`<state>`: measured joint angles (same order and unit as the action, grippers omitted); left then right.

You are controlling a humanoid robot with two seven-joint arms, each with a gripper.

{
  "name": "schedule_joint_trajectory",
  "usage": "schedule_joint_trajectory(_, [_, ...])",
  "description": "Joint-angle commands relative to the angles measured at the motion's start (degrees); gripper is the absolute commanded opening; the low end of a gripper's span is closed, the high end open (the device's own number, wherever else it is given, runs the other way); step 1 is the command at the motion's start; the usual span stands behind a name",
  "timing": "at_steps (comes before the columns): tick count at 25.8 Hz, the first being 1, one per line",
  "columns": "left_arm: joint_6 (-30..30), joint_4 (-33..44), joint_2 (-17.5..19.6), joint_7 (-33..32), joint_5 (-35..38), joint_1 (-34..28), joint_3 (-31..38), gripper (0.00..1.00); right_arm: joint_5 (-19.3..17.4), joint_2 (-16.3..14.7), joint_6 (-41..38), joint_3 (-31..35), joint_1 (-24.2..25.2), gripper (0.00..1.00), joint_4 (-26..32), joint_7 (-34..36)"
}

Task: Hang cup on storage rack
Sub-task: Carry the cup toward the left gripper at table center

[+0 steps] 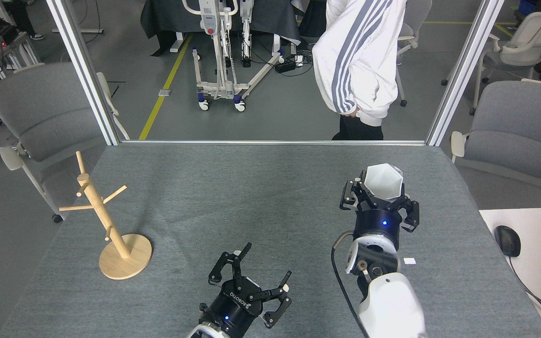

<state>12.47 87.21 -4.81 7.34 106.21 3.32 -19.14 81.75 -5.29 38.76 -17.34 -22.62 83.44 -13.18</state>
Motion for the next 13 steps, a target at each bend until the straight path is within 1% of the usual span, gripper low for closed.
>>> schedule_joint_trajectory(1, [-0.25, -5.12, -1.25, -0.66, 2.33, 3.89, -2.30, 0.99, 1.66, 3.18, 6.85, -4.63, -0.67, 0.00, 0.06, 0.00])
schedule_joint_trajectory(2, [-0.25, -6.44, -1.52, -0.74, 2.33, 4.95, -2.30, 0.99, 2.89, 3.97, 7.56, -4.81, -0.67, 0.00, 0.05, 0.00])
schedule_joint_trajectory(5, [-0.25, -11.53, -2.22, -0.83, 2.25, 9.25, -2.22, 0.99, 7.73, 8.54, 8.70, -4.90, 0.03, 0.00, -0.21, -0.09])
schedule_joint_trajectory(7, [-0.25, -15.05, -2.75, -0.74, 2.07, 11.27, -2.22, 0.99, 10.27, 10.74, 9.40, -5.42, 0.91, 0.00, -0.65, -1.40])
schedule_joint_trajectory(9, [-0.25, -16.10, -2.84, -0.74, 2.07, 11.63, -2.22, 0.99, 11.94, 11.62, 10.63, -6.92, 1.44, 0.00, -0.65, -2.99])
schedule_joint_trajectory(13, [-1.83, -15.93, -2.84, -0.66, 1.81, 11.71, -2.04, 0.99, 12.12, 11.71, 13.18, -10.08, 1.44, 0.00, -0.74, -5.10])
